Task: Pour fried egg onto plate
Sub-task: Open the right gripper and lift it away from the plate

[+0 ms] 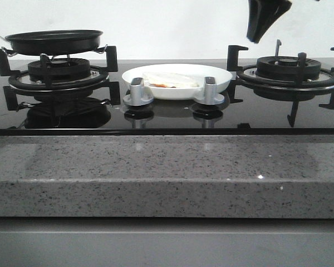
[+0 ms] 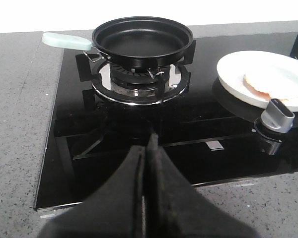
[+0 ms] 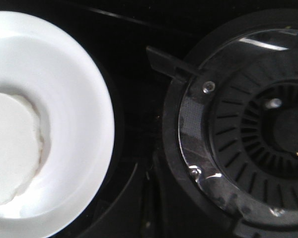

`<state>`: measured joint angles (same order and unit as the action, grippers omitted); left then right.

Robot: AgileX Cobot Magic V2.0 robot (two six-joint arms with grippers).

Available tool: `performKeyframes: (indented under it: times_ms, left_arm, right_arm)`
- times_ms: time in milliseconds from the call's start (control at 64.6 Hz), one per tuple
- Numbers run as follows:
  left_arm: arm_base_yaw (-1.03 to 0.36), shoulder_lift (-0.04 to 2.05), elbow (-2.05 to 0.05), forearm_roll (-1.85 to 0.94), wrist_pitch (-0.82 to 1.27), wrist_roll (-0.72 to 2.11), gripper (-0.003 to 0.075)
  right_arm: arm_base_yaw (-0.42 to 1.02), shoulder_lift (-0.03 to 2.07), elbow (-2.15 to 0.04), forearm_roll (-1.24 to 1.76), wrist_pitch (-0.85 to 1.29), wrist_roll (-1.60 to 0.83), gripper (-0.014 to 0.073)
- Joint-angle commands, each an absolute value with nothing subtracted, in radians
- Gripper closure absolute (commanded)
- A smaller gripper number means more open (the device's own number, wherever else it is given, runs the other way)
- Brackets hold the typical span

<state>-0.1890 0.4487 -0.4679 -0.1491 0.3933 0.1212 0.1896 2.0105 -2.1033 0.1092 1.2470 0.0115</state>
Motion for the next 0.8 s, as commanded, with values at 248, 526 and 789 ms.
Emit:
performKeyframes:
  times_ms: [248, 526, 789]
  left_arm:
    - [-0.196, 0.451, -0.497, -0.156, 0.308, 0.119, 0.0739]
    - [-0.196, 0.451, -0.497, -0.156, 0.308, 0.119, 0.0739]
    - [-0.196, 0.451, -0.497, -0.156, 0.308, 0.119, 0.0739]
  right_arm:
    - [0.183, 1.680, -1.968, -0.059, 1.337, 0.069, 0.0654]
    - [0.183, 1.426, -1.613, -0.081, 1.294, 0.080, 0.0654]
    - [0.183, 1.183, -1.271, -0.081, 1.012, 0.080, 0.0654]
